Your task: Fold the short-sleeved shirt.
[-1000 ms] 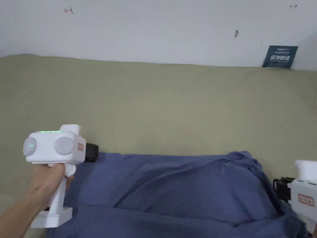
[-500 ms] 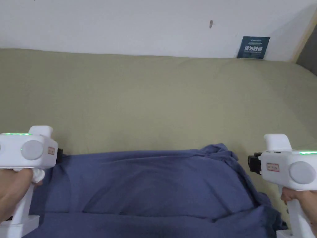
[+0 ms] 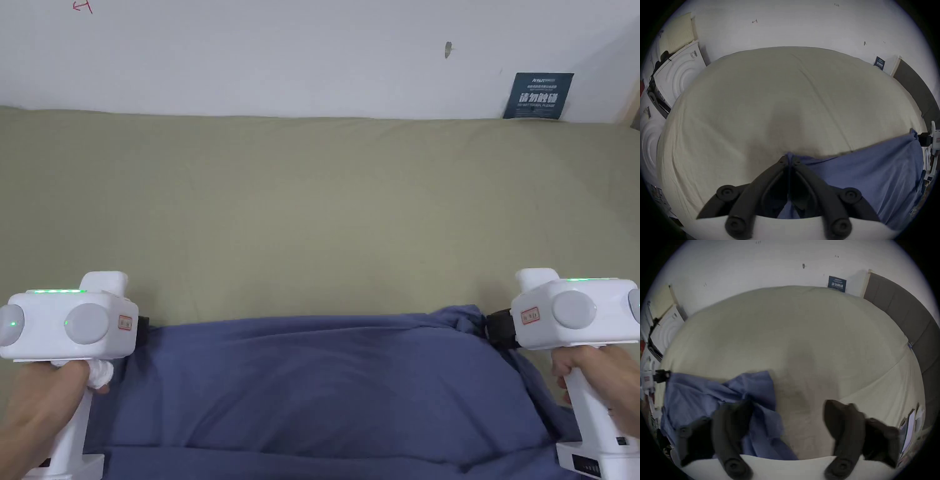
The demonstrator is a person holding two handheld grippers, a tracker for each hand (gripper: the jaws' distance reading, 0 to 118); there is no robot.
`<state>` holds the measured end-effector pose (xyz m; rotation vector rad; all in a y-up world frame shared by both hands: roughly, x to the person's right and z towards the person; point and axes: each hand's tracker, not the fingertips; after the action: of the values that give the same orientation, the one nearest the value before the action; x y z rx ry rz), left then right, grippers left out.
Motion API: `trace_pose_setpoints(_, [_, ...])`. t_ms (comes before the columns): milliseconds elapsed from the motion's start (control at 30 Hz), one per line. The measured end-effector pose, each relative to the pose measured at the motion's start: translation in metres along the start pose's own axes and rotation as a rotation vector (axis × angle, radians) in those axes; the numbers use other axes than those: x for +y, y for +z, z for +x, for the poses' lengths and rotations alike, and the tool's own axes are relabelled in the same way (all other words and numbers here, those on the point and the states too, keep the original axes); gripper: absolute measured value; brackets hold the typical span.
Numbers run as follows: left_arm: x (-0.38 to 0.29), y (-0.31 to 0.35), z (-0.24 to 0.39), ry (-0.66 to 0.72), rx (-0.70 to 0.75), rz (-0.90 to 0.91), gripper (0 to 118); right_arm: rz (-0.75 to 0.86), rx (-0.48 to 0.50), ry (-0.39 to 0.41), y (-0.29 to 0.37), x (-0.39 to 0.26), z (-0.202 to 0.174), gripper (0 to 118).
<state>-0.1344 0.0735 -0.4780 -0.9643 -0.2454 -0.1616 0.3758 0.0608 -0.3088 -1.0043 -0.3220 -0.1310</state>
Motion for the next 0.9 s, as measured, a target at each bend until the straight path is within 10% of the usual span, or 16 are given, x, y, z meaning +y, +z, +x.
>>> trace_pose_setpoints(67, [-0.001, 0.002, 0.001, -0.011, 0.003, 0.008, 1, 0.033, 0.013, 0.041, 0.018, -0.003, -0.010, 3])
trace_pose_setpoints(900, [-0.024, 0.128, -0.023, -0.026, -0.015, 0.171, 1, 0.312, -0.013, -0.015, 0.180, -0.019, 0.028, 3])
